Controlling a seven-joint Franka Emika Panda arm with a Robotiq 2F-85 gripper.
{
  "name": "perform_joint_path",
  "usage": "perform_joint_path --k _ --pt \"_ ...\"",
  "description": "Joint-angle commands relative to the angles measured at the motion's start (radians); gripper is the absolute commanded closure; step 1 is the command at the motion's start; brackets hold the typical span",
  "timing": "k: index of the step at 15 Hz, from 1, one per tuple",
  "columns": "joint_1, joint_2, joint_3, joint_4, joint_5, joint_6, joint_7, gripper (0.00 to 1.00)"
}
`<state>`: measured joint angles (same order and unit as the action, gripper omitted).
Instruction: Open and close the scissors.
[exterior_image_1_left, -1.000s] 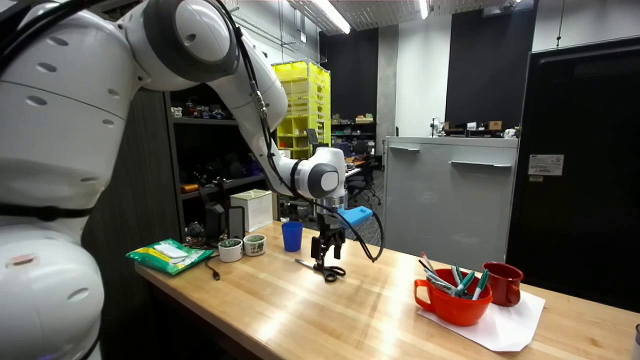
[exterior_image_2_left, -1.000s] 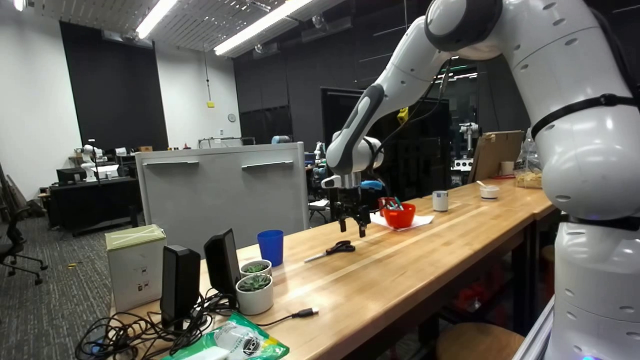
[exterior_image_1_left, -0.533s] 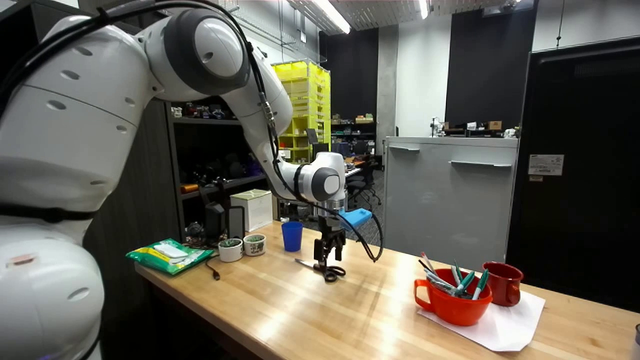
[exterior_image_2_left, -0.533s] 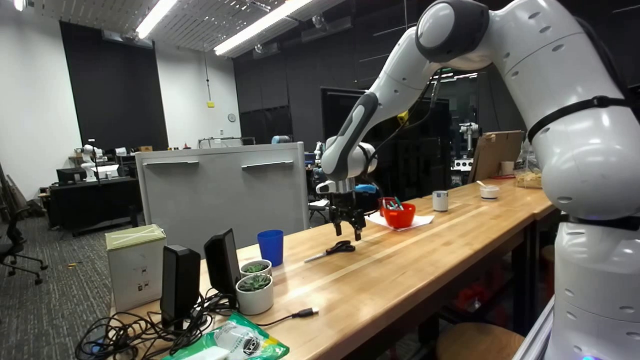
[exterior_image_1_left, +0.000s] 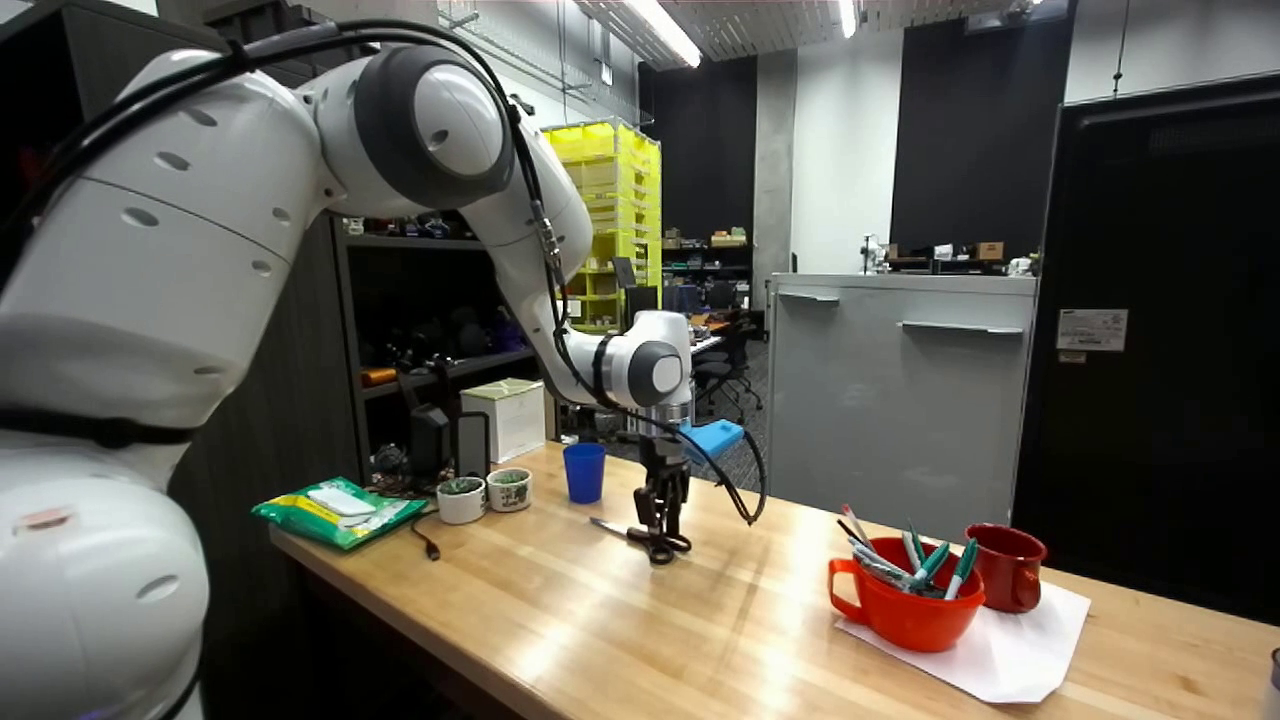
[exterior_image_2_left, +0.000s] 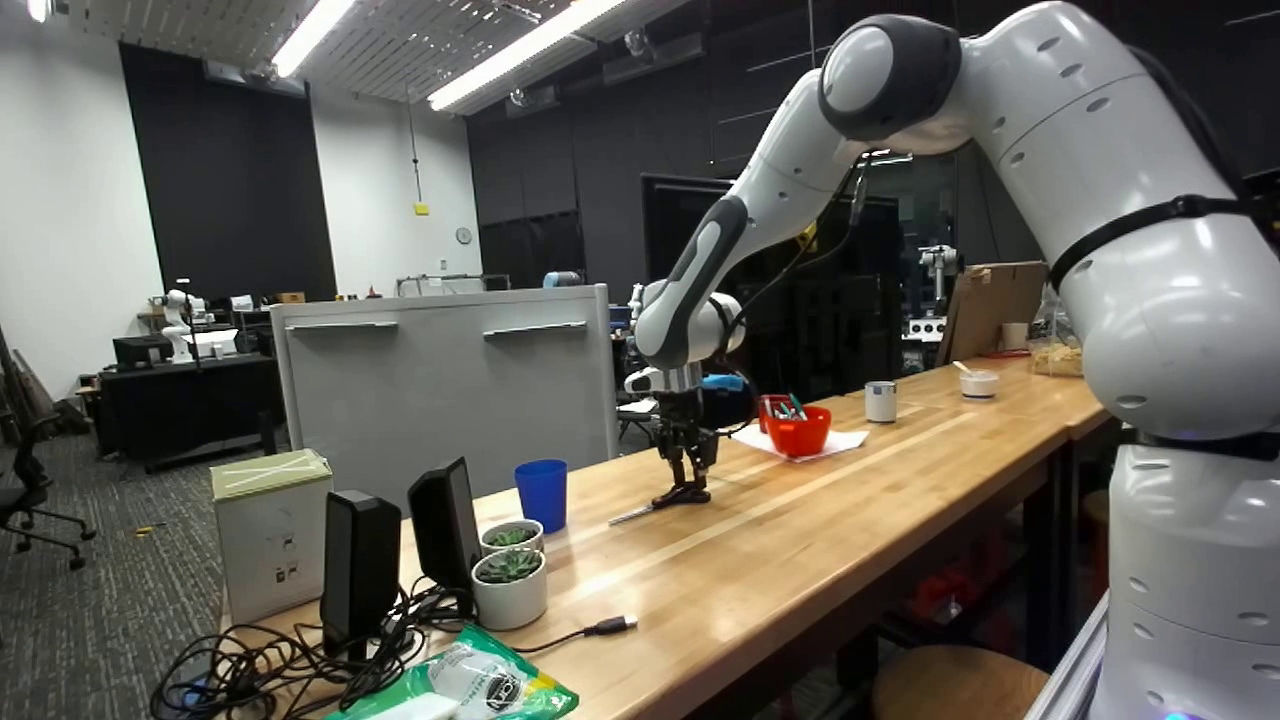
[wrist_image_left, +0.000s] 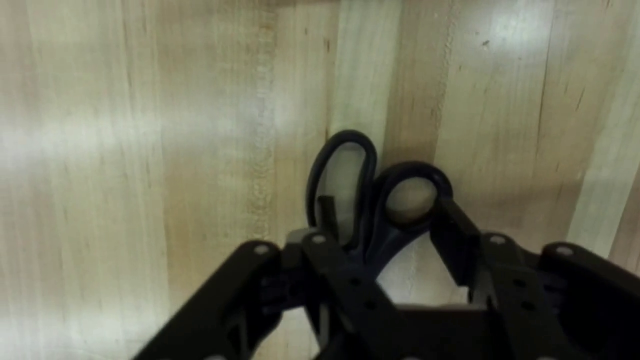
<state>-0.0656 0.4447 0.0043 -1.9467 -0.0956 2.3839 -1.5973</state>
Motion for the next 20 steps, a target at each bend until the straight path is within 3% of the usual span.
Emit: perform_joint_path --k 1,2,4,7,18,19,20 --pt "-0.005 0.007 0.009 0.023 -0.029 -0.022 0.027 0.64" --pt "-0.006 0.006 0.008 0.022 -0.032 -0.022 0.028 0.68" --pt "-0.009 0.008 0.008 0.025 -0.033 -0.025 0.026 0.58" --pt "-0.011 0.021 0.01 0.033 -0.034 -0.03 0.025 0.57" --pt "-0.013 0.09 0.018 0.098 -0.03 -0.064 0.017 0.61" --pt "-0.014 0.093 0.02 0.103 -0.028 -0.072 0.016 0.62" --pt "-0.014 0.095 0.02 0.108 -0.028 -0.077 0.016 0.75"
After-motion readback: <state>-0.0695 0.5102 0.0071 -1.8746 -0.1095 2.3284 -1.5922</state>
